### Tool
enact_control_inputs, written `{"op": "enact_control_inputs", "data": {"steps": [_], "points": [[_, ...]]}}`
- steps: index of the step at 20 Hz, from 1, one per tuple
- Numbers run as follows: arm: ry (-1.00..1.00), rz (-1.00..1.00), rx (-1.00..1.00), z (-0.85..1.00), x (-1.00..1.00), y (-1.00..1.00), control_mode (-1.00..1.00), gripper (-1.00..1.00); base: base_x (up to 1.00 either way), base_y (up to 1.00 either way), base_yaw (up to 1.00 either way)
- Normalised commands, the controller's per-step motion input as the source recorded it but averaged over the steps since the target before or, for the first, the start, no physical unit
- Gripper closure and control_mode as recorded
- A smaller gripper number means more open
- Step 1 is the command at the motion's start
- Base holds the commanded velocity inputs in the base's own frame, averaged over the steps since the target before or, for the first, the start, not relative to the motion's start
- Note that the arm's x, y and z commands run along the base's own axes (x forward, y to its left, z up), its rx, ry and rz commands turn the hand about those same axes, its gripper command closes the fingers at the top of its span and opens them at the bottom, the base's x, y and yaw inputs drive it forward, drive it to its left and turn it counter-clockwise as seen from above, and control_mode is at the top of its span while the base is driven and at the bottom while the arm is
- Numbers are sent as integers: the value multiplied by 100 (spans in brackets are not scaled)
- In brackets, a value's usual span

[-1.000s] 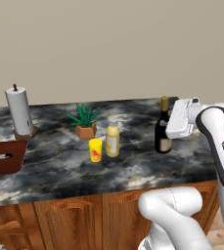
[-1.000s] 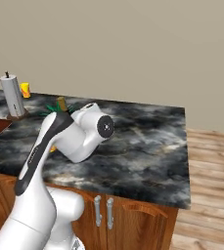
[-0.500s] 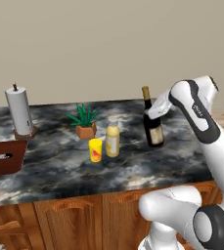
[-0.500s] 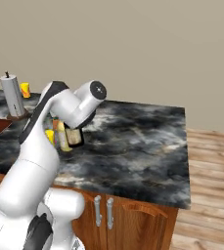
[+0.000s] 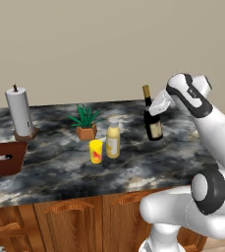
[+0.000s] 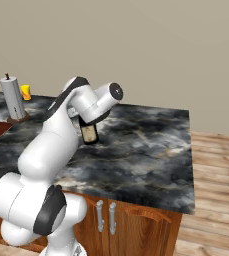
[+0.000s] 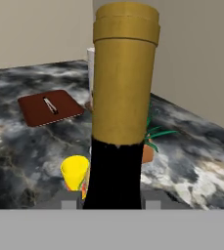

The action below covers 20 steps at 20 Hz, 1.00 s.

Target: Place the drinks on the dining counter in a tight cluster.

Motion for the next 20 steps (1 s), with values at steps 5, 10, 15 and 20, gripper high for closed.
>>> {"op": "enact_control_inputs", "data": {"steps": [5, 10, 15, 20], "points": [[-8, 5, 9, -41, 54, -1, -100, 100, 0, 0, 0], [0, 6, 13, -30, 2, 12, -100, 100, 0, 0, 0], [0, 3, 11, -50, 0, 14, -100, 100, 0, 0, 0], [0, 0, 1, -51, 0, 30, -100, 100, 0, 0, 0]]}}
